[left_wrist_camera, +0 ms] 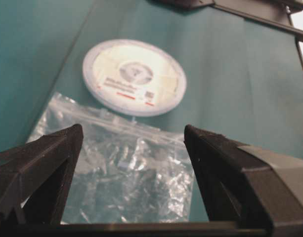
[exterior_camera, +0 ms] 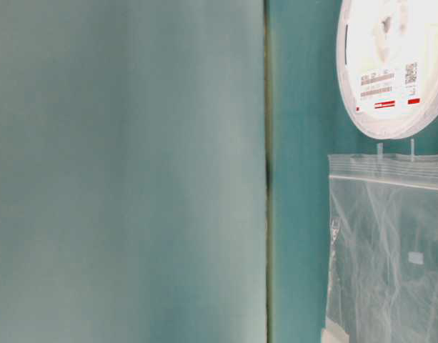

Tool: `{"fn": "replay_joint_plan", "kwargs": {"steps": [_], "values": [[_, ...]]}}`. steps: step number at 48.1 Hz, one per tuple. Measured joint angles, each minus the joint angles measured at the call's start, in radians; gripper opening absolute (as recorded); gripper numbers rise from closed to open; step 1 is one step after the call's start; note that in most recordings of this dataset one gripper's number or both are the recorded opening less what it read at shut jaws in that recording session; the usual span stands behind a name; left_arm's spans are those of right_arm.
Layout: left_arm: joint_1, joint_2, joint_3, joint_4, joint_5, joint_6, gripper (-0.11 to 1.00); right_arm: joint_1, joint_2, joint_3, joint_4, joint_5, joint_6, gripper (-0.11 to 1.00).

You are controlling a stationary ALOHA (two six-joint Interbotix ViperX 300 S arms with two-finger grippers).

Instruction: Take out the reel from the clear zip bag.

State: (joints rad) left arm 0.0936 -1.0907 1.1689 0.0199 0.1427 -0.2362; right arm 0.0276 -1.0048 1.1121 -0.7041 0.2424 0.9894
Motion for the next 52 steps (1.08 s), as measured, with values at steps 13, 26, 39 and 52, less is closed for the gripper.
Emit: {"fn": "replay_joint_plan", "kwargs": {"steps": [13,26,39,52], "values": [[0.000,0.000,0.000,0.000,0.000,0.000,0.89,0.000,0.000,0.000,0.000,0.000,0.000,0.86],[0.000,0.000,0.002,0.000,0.000,0.000,0.89,0.000,0.000,0.003,0.000,-0.002,0.000,0.86],[0.000,0.000,0.000,0.000,0.000,0.000,0.89,0.000,0.000,0.006,0.002,-0.015,0.000,0.86],[0.000,0.000,0.000,0.000,0.000,0.000,0.89,0.000,0.000,0.009,0.002,-0.029,0.000,0.86]]}}
